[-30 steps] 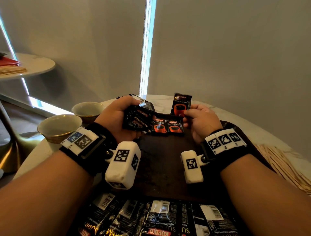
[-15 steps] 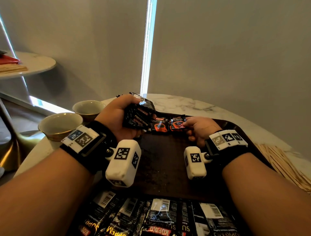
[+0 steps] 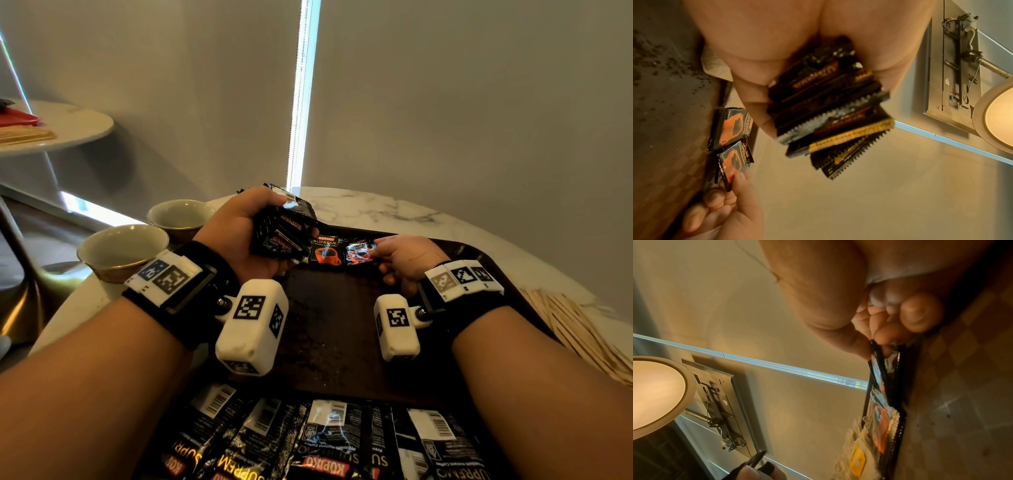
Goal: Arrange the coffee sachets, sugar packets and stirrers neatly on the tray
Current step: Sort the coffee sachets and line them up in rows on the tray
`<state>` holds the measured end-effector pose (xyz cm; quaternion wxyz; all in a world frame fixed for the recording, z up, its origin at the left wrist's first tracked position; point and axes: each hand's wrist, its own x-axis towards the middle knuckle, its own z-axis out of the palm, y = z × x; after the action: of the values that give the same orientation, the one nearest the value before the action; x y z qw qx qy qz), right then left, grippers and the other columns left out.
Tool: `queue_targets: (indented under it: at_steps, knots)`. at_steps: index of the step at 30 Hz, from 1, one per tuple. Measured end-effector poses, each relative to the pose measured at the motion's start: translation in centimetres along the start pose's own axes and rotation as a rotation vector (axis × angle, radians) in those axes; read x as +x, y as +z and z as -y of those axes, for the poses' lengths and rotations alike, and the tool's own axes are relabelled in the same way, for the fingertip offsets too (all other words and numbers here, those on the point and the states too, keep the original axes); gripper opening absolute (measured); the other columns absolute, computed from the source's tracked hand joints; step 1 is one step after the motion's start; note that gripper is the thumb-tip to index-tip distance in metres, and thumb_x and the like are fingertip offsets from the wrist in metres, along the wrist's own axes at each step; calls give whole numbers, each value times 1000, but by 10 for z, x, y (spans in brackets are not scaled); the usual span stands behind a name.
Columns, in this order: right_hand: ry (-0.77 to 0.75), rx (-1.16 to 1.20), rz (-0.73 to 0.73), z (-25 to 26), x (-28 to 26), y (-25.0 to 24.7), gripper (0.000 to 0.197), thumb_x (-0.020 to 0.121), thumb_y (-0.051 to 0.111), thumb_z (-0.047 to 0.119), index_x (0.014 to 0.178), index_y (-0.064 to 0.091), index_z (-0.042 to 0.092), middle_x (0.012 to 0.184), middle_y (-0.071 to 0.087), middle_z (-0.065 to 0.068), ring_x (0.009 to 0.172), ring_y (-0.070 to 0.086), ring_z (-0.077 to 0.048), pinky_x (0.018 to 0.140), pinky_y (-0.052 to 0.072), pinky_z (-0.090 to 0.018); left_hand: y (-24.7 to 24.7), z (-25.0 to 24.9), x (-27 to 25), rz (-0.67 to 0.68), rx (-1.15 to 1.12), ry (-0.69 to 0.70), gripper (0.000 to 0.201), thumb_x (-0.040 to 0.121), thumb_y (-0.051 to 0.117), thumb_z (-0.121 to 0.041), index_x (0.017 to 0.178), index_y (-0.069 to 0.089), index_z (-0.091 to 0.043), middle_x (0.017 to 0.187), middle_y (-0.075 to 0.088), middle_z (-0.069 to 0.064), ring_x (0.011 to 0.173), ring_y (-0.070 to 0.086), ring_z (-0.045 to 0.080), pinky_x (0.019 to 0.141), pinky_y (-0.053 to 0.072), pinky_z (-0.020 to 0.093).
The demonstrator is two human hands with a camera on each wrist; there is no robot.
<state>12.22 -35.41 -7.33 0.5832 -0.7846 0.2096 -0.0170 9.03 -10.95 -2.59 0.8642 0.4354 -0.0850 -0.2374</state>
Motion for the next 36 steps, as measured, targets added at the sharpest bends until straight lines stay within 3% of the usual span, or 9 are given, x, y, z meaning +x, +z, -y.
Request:
queue_targets:
  at_steps: [6,11,15,22,27,31,36]
  knots:
    - [-10,-37,18,-1,1,0,8,91,62,11,84,64,11,86,56,-15,57,41,-18,51,31,-30,-3,0,1,3,8,-6,30,97,41,-24,104,59,-2,83,67,19,63,69,25,48,54,30]
    - [37,1,-9,0,0,1,15,89,62,21,92,68,7,83,61,-13,53,45,-17,45,32,-29,-4,0,2,11,17,-8,28,95,41,-25,102,60,-5,84,67,17,66,69,25,51,55,29]
    - [41,44,-37,2,-2,2,14,93,57,15,98,64,5,82,61,-11,52,48,-15,41,34,-27,-4,0,2,17,26,-9,29,95,41,-25,100,60,-4,83,67,18,65,69,25,49,54,30]
    - [45,-22,-20,4,-7,0,15,87,55,8,95,68,4,78,64,-13,61,49,-21,49,37,-29,-6,2,4,5,38,5,27,94,43,-25,98,61,-5,82,69,17,67,69,25,51,55,29]
    - [13,-21,-23,6,-8,1,23,93,51,0,112,63,8,89,63,-12,64,56,-16,50,41,-27,-4,1,2,13,34,0,29,96,41,-24,98,61,-3,82,66,18,62,68,26,47,53,30]
    - [8,-94,-14,9,-12,-2,23,95,54,3,113,64,13,90,64,-11,64,55,-16,49,40,-27,-5,1,3,5,37,-2,29,95,41,-25,94,62,-5,80,68,17,64,69,26,48,53,29]
    - [-16,-99,-17,8,-13,-2,26,93,56,-2,115,65,9,87,63,-12,59,52,-15,48,41,-26,-4,1,3,-2,39,5,29,96,42,-24,96,62,-4,80,69,18,64,70,26,48,54,29]
